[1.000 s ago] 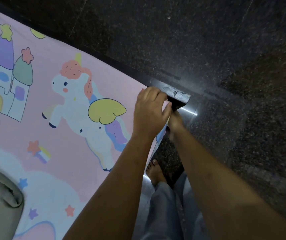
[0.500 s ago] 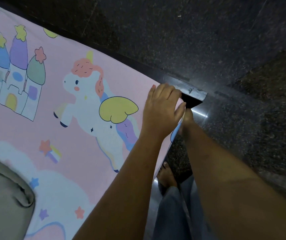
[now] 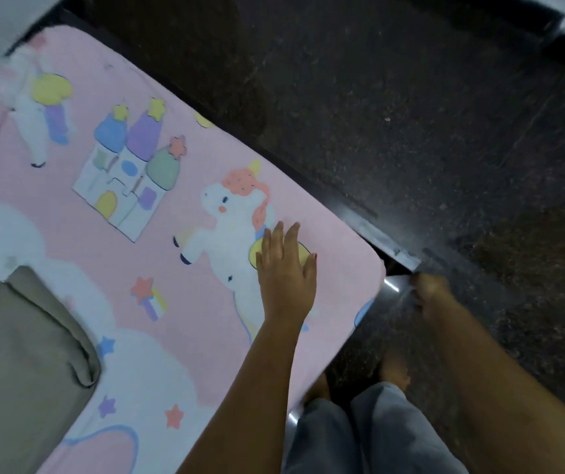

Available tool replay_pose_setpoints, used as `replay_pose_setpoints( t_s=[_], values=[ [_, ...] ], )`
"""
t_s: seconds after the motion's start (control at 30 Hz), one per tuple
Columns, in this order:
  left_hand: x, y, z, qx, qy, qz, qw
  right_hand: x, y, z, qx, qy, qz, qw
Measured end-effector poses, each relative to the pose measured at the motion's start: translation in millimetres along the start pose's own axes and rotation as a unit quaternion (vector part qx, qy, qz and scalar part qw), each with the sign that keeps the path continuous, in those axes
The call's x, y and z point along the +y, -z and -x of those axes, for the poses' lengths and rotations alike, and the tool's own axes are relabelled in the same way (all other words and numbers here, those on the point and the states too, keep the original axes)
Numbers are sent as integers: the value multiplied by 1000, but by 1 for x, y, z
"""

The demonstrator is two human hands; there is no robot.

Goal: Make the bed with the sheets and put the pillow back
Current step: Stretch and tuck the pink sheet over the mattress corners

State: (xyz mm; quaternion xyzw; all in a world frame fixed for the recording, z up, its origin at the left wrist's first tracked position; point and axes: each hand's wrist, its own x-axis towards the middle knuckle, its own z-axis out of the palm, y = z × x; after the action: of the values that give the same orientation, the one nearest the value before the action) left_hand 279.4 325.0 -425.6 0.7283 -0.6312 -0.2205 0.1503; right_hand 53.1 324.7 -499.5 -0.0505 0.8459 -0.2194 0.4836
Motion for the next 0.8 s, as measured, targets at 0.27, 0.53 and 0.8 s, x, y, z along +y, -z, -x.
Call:
replay_pose_setpoints(
  t_s=[0.27, 0.53, 0.8],
  values=[
    [-7, 32, -41, -10, 215, 53, 975, -116, -77, 128, -25, 529, 201, 824],
    [-26, 0, -60, 69, 452, 73, 886, -94, -143, 82, -264, 718, 538, 355],
    [50, -22, -119, 92, 595, 146, 785, -175, -116, 56, -230, 703, 565, 365]
  ],
)
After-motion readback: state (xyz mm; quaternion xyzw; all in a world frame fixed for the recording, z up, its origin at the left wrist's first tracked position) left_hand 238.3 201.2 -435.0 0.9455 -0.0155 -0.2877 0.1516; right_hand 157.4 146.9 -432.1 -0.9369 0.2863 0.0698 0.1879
